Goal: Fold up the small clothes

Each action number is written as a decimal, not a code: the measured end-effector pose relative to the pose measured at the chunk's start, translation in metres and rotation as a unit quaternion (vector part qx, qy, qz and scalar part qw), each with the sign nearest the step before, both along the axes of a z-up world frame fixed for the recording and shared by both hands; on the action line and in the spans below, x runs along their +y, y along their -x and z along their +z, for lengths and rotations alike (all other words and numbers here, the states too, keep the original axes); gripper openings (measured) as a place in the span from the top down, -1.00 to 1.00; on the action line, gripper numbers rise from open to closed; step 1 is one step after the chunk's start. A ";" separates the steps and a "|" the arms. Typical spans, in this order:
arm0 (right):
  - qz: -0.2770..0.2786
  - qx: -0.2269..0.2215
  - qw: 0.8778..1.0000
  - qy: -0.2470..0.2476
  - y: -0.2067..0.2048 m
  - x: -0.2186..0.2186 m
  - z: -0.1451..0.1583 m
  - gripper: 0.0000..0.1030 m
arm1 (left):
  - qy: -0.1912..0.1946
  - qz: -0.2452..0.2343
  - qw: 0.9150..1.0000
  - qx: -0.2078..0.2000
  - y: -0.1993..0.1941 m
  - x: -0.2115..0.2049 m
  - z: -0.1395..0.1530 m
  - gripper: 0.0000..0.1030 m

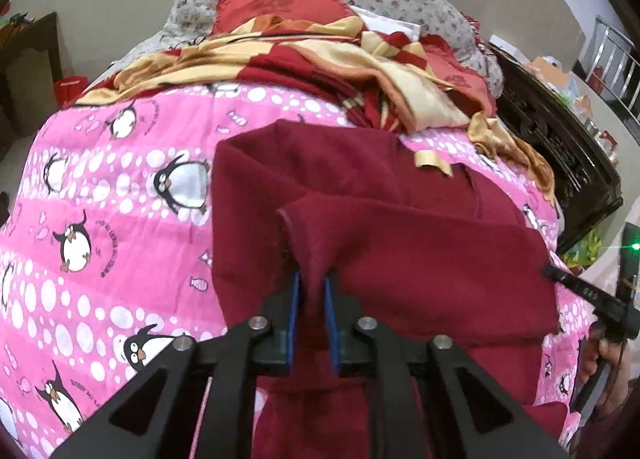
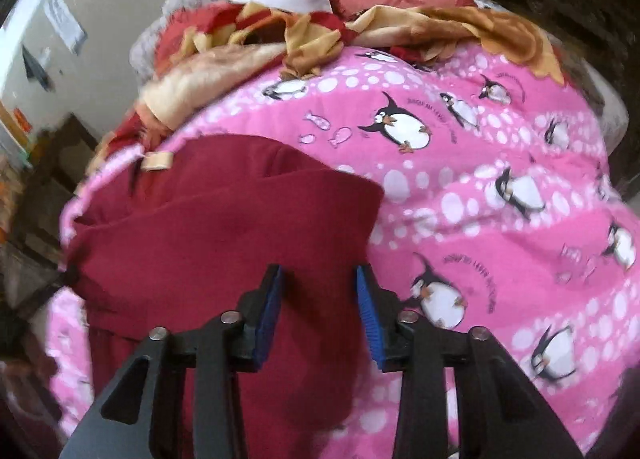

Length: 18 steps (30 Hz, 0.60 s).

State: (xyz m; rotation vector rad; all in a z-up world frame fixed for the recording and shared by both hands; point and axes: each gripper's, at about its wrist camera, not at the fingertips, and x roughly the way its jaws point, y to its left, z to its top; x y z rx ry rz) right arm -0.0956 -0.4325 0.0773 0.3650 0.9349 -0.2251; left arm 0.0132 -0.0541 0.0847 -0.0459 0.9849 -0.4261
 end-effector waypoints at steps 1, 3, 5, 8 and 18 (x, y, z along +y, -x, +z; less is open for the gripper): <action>-0.010 -0.010 1.000 0.012 0.002 -0.002 0.003 0.75 | -0.003 0.007 1.000 0.005 -0.002 0.001 -0.004 0.52; -0.026 0.011 0.999 0.026 -0.003 -0.007 -0.004 0.75 | -0.009 0.016 1.000 0.014 -0.006 0.001 -0.011 0.33; -0.031 0.019 0.999 0.013 -0.005 -0.012 -0.011 0.75 | -0.013 0.022 0.999 0.021 -0.008 0.003 -0.016 0.25; -0.036 0.002 0.999 0.013 0.002 -0.014 0.000 0.75 | -0.013 0.022 0.999 0.019 -0.006 0.006 -0.017 0.18; -0.002 -0.018 1.000 0.012 0.014 0.010 0.024 0.45 | -0.026 0.027 0.999 0.003 0.001 0.003 -0.012 0.16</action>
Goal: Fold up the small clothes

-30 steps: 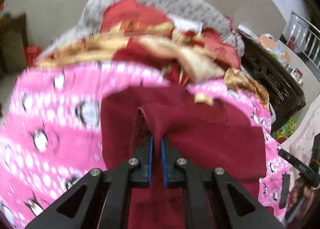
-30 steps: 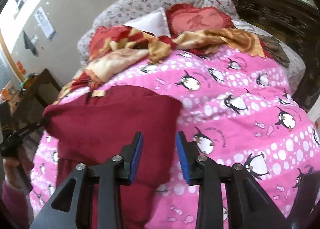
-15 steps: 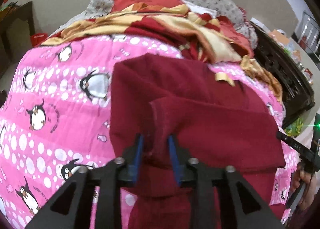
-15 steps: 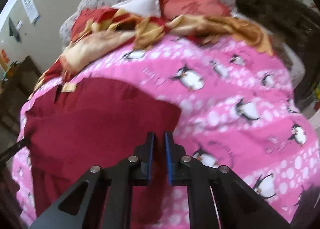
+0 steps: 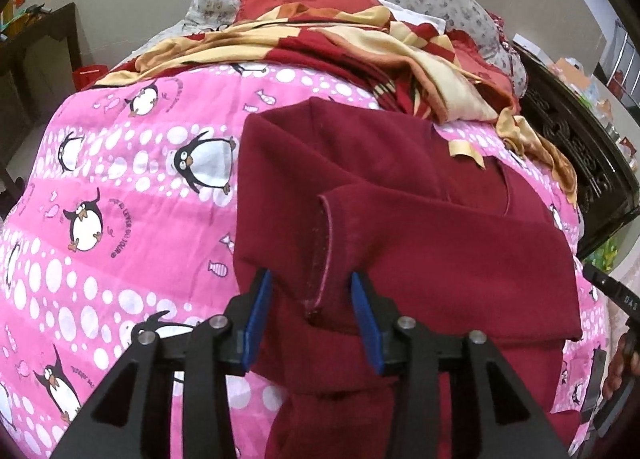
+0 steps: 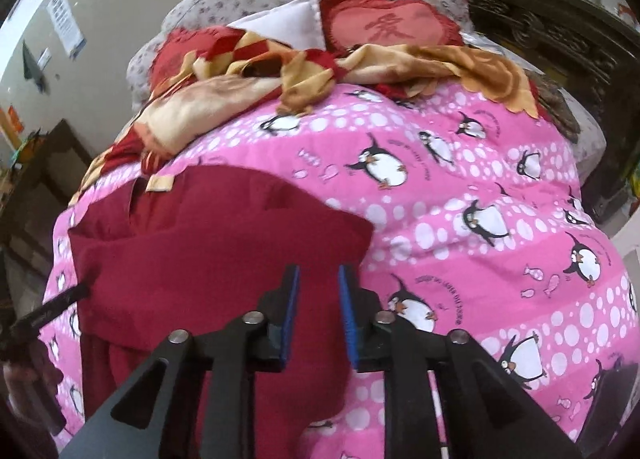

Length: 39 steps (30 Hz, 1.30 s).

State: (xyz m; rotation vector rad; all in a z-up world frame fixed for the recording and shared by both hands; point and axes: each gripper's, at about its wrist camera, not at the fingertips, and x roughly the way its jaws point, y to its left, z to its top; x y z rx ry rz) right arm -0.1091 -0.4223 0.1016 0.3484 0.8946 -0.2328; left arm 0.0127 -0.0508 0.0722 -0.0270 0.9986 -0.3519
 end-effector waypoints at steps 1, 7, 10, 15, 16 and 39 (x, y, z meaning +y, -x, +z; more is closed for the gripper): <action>0.002 0.003 1.000 0.004 -0.001 0.002 -0.001 0.38 | 0.000 -0.001 1.000 -0.002 0.000 0.000 0.001 0.16; 0.004 0.017 1.000 0.005 -0.004 0.007 -0.010 0.36 | -0.003 -0.006 1.000 -0.013 0.002 -0.002 0.008 0.11; 0.008 0.004 1.000 0.004 -0.003 0.011 -0.005 0.36 | -0.005 -0.003 1.000 -0.023 0.005 -0.002 0.012 0.10; 0.056 -0.018 0.998 -0.007 -0.013 0.026 0.001 0.36 | 0.011 -0.002 0.999 -0.040 0.004 -0.005 0.019 -0.11; 0.062 -0.019 0.998 -0.006 -0.017 0.030 0.000 0.36 | 0.012 0.000 0.999 -0.038 0.002 -0.007 0.018 -0.11; 0.017 0.074 0.997 -0.027 0.010 -0.003 -0.052 0.26 | 0.012 0.008 1.000 0.010 0.025 0.015 0.000 -0.39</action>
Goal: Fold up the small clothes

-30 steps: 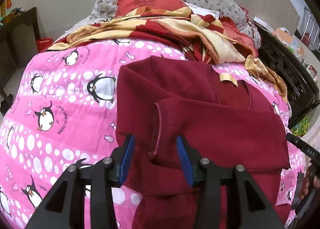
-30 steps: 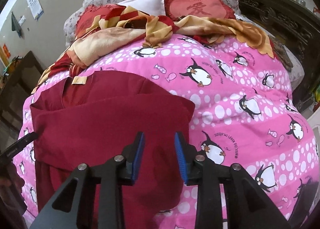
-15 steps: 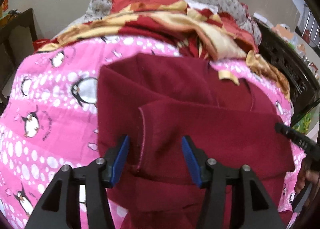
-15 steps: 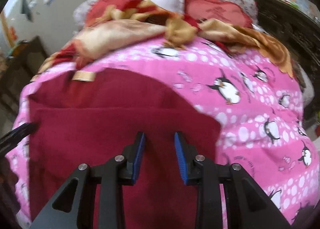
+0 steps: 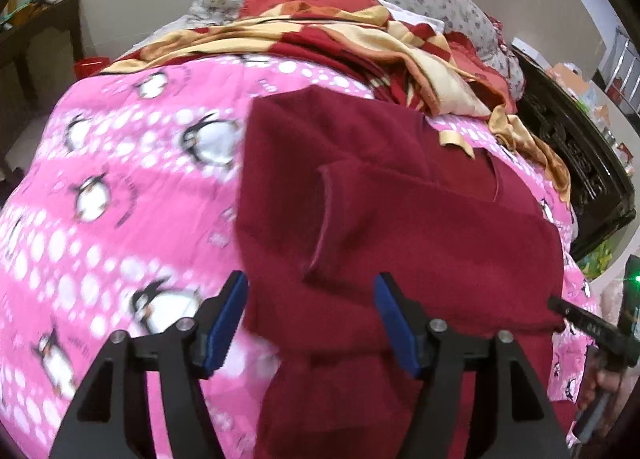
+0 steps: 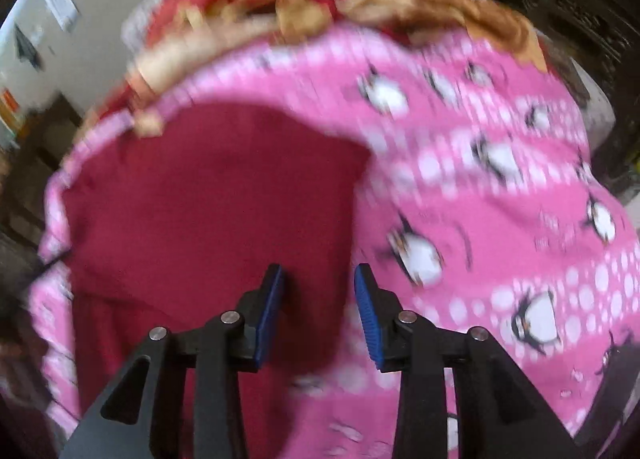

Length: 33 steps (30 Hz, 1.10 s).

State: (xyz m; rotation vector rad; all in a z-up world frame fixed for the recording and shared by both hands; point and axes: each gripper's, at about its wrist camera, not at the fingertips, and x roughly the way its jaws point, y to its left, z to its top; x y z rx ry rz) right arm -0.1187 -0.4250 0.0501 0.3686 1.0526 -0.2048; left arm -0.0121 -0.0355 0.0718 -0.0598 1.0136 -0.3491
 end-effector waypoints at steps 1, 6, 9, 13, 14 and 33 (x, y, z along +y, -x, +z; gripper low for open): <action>-0.008 -0.013 1.000 -0.011 0.002 -0.005 -0.001 0.26 | 0.002 0.001 1.000 0.003 0.004 0.004 0.001 -0.41; -0.012 -0.035 0.999 -0.033 0.023 -0.006 0.031 0.26 | 0.032 0.008 0.999 0.039 0.049 0.039 -0.001 -0.48; 0.031 -0.055 0.995 -0.078 0.058 -0.001 0.049 0.25 | 0.015 -0.006 0.999 0.043 0.076 0.051 -0.002 -0.49; 0.073 -0.045 0.992 -0.098 0.107 0.008 0.056 0.19 | -0.004 -0.027 0.998 0.059 0.106 0.061 -0.007 -0.50; 0.079 -0.042 0.991 -0.098 0.114 0.011 0.056 0.17 | -0.008 -0.030 0.998 0.061 0.109 0.061 -0.009 -0.50; 0.003 -0.042 0.995 -0.092 0.035 0.031 -0.019 0.62 | -0.018 -0.025 0.997 0.070 0.096 0.046 -0.025 -0.50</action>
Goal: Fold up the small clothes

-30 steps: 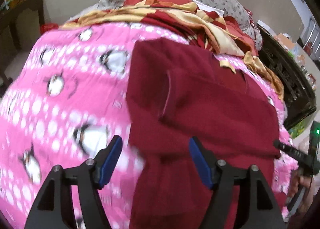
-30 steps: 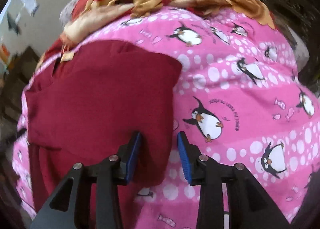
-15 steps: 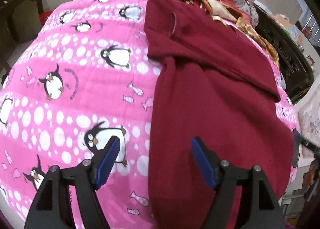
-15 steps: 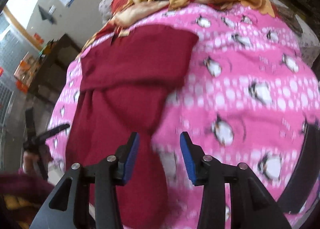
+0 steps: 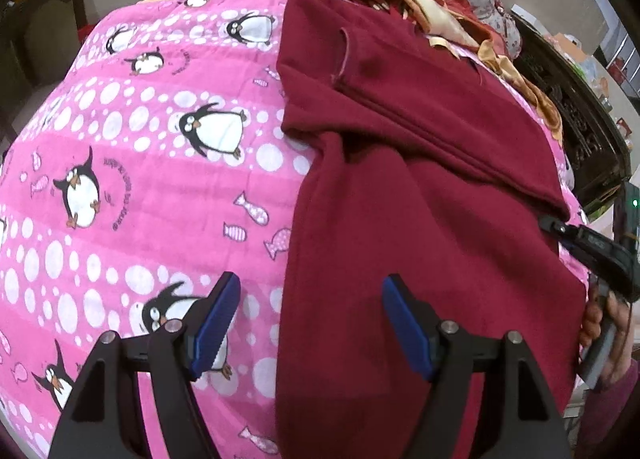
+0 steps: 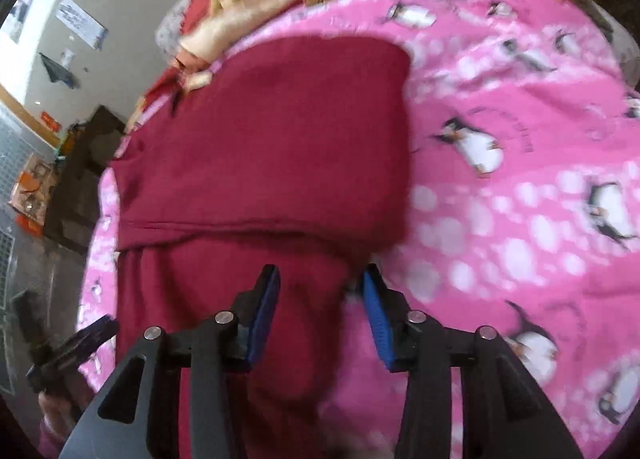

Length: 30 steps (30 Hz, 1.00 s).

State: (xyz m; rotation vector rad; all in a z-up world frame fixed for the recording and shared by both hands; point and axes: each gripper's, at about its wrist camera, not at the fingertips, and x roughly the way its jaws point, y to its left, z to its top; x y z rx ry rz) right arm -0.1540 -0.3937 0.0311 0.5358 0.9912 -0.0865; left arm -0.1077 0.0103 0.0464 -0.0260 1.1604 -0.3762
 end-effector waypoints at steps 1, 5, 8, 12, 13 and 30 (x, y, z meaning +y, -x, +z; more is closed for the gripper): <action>0.002 -0.006 1.000 0.000 0.000 0.001 0.004 0.85 | 0.000 -0.003 1.000 0.000 0.001 0.001 0.001 -0.50; 0.000 -0.039 0.998 0.059 0.014 -0.005 0.029 0.87 | -0.004 -0.003 1.000 -0.013 0.009 0.011 0.006 -0.50; -0.023 -0.033 0.998 0.057 0.016 -0.016 0.026 0.87 | 0.003 0.008 1.000 -0.008 0.008 0.014 0.001 -0.50; -0.030 -0.004 0.995 0.091 0.006 -0.014 0.007 0.87 | -0.006 0.001 1.000 0.006 0.010 0.015 -0.004 -0.50; -0.034 -0.010 0.996 0.087 0.007 -0.017 0.011 0.87 | -0.006 -0.001 1.000 0.001 0.012 0.016 -0.001 -0.50; 0.045 -0.049 0.996 -0.065 0.119 -0.035 0.048 0.02 | 0.003 -0.055 0.997 0.047 0.058 0.023 -0.007 -0.50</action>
